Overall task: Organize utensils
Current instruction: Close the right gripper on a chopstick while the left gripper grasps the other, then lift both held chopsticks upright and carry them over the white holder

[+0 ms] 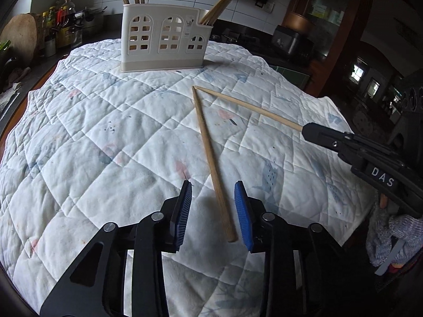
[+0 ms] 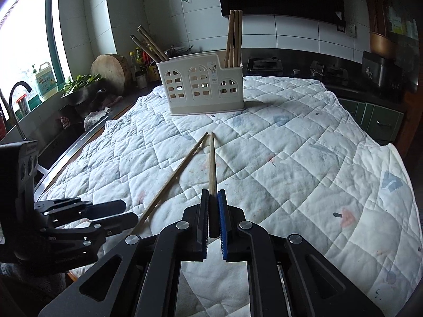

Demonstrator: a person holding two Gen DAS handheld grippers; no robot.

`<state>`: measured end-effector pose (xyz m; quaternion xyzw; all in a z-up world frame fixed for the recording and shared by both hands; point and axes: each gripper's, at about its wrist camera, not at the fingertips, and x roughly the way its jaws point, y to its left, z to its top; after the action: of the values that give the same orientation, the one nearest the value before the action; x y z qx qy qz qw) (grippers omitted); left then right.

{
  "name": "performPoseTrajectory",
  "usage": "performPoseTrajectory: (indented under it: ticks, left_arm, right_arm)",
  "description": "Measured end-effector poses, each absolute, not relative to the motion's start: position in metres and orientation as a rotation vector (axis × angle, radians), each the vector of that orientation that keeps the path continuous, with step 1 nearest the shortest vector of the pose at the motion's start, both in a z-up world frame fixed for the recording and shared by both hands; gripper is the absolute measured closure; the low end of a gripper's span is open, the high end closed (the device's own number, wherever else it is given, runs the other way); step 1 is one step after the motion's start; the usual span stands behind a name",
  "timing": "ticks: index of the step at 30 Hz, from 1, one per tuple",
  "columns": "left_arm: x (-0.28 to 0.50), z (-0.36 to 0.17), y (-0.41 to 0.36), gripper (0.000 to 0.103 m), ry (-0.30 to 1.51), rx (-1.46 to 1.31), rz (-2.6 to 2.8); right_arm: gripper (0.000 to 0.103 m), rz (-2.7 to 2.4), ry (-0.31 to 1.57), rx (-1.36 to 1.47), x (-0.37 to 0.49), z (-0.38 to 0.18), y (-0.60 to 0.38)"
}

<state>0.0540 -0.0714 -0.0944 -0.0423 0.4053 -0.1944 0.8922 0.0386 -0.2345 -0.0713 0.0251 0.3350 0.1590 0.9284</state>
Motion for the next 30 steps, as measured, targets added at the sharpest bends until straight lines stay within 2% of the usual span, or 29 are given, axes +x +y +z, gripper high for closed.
performPoseTrajectory:
  ticks: [4, 9, 15, 21, 30]
  left_arm:
    - [0.059, -0.102, -0.078, 0.080, 0.866, -0.088, -0.414]
    - [0.062, -0.106, -0.082, 0.081, 0.874, -0.082, -0.405]
    - [0.064, -0.107, -0.086, 0.095, 0.870, -0.048, -0.366]
    - [0.061, -0.097, -0.077, 0.096, 0.844, -0.076, -0.352]
    - [0.064, -0.048, -0.053, 0.097, 0.727, -0.117, -0.349]
  right_arm:
    - [0.096, 0.327, 0.675, 0.053, 0.037, -0.067, -0.236]
    - [0.096, 0.327, 0.666, 0.054, 0.037, -0.064, -0.237]
    - [0.096, 0.327, 0.648, 0.051, 0.034, -0.058, -0.237]
    - [0.096, 0.324, 0.628, 0.039, 0.033, -0.049, -0.238]
    - [0.096, 0.335, 0.592, 0.031, 0.041, -0.028, -0.240]
